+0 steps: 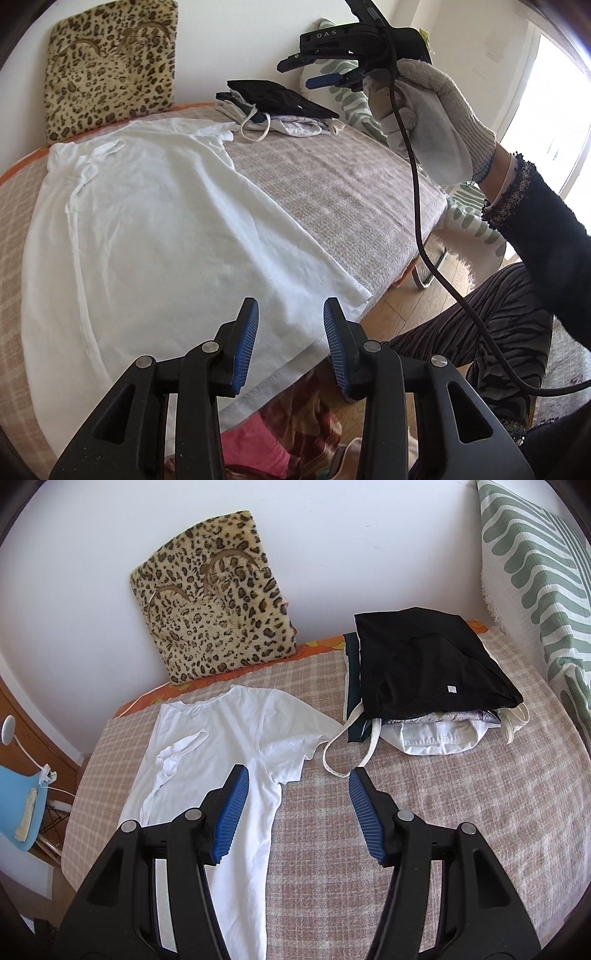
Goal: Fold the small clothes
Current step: 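Move both grippers across to the shirt's opposite side edge, then close the left gripper on the hem corner while the right gripper pinches the side near the sleeve, then fold the gripped side inward over the first fold with both grippers, then open both grippers to release the second fold, then pinch and straighten the folded center panel with the right gripper while the left gripper pinches the hem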
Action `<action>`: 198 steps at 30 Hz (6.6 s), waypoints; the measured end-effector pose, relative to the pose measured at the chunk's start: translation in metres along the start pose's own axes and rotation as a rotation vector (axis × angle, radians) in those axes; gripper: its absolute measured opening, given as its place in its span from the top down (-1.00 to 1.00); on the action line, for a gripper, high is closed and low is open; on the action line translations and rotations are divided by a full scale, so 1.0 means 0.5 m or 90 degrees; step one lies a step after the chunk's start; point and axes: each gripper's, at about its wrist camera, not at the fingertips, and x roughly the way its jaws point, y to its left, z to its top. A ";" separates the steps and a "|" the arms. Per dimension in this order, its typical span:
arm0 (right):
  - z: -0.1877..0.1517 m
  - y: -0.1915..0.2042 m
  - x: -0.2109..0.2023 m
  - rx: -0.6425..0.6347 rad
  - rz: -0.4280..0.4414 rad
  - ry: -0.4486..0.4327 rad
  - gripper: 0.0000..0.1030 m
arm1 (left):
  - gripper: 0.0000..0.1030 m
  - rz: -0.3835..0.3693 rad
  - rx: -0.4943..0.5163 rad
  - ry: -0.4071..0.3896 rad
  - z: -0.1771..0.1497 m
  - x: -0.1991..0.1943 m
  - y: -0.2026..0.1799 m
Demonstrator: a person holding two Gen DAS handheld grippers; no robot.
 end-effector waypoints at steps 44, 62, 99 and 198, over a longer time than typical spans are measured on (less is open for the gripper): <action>0.116 -0.032 0.305 0.087 0.147 0.116 -0.23 | 0.89 -0.043 0.077 0.059 0.034 0.173 -0.073; 0.168 -0.024 0.487 -0.113 -0.057 0.221 -0.05 | 0.90 -0.087 0.027 0.063 0.041 0.180 -0.047; 0.208 0.071 0.428 -0.164 -0.113 0.136 0.96 | 0.92 -0.094 -0.077 -0.029 0.020 0.098 0.001; 0.059 0.450 0.446 -0.206 0.034 0.281 0.92 | 0.46 0.117 -0.391 -0.223 -0.212 -0.056 0.108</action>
